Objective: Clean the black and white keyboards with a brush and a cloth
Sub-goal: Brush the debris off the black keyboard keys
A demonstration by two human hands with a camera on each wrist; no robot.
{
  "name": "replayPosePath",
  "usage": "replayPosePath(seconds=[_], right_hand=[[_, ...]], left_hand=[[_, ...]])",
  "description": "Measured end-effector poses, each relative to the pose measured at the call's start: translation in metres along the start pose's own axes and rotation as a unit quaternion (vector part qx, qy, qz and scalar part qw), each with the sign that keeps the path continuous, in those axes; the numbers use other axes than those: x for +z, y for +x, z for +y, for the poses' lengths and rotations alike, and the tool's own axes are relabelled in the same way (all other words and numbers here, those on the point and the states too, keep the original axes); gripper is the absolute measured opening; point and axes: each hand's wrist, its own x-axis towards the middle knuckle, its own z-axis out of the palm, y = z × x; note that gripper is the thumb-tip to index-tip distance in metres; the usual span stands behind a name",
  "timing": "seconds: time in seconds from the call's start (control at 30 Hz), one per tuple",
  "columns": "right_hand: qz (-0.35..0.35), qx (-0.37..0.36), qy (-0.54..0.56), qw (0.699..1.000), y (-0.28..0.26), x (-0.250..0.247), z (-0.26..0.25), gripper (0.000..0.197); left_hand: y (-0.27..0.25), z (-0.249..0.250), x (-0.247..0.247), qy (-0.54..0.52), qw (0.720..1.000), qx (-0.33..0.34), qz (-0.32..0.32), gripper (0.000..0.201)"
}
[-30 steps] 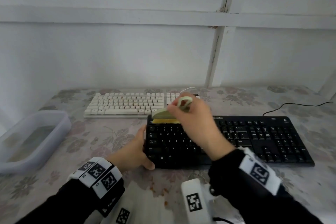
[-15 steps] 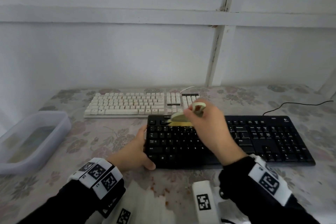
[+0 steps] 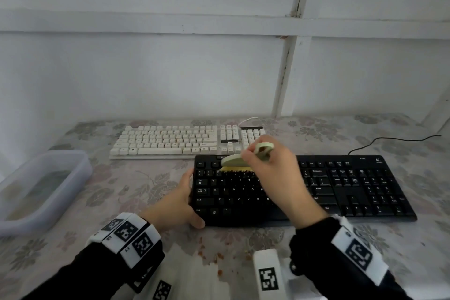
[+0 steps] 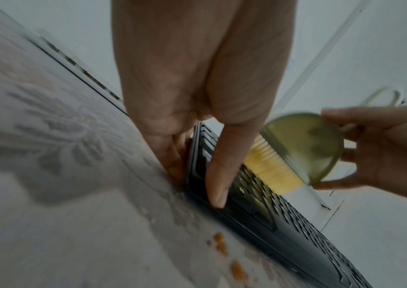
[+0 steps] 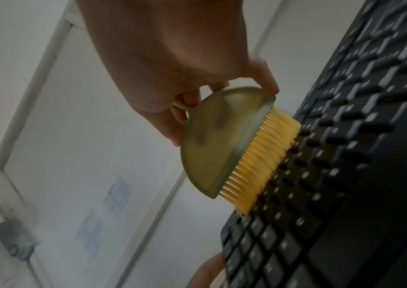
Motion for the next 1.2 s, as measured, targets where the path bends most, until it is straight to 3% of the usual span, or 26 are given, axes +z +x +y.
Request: replayPosePath(seconds=[0.17, 0.3, 0.43, 0.53, 0.63, 0.87, 1.03, 1.2], right_hand=[[0.037, 0.041, -0.018, 0.998, 0.004, -0.046, 0.03, 0.012], [0.081, 0.024, -0.008, 0.996, 0.003, -0.059, 0.026, 0.011], [0.028, -0.013, 0.072, 0.997, -0.004, -0.026, 0.001, 0.013], [-0.016, -0.046, 0.029, 0.998, -0.004, 0.013, -0.011, 0.016], [-0.015, -0.056, -0.004, 0.998, -0.002, 0.033, -0.011, 0.016], [0.066, -0.006, -0.06, 0.996, 0.0, -0.026, 0.024, 0.017], [0.079, 0.008, 0.056, 0.995, 0.001, -0.051, 0.027, 0.013], [0.109, 0.04, 0.024, 0.993, 0.003, -0.072, 0.053, 0.011]], left_hand=[[0.0, 0.0, 0.0, -0.031, 1.0, -0.006, 0.003, 0.134], [0.0, -0.001, 0.0, -0.029, 1.0, -0.01, 0.006, 0.135], [-0.002, 0.002, 0.001, -0.04, 0.999, -0.013, 0.003, 0.134], [-0.003, 0.004, 0.002, -0.033, 0.999, -0.003, 0.006, 0.132], [-0.004, 0.007, 0.002, -0.023, 1.0, 0.002, 0.011, 0.129], [-0.007, 0.008, 0.002, -0.035, 0.999, -0.007, 0.006, 0.128], [-0.008, 0.008, 0.001, -0.037, 0.999, -0.019, 0.007, 0.129], [-0.01, 0.012, 0.003, -0.039, 0.999, -0.022, 0.007, 0.127]])
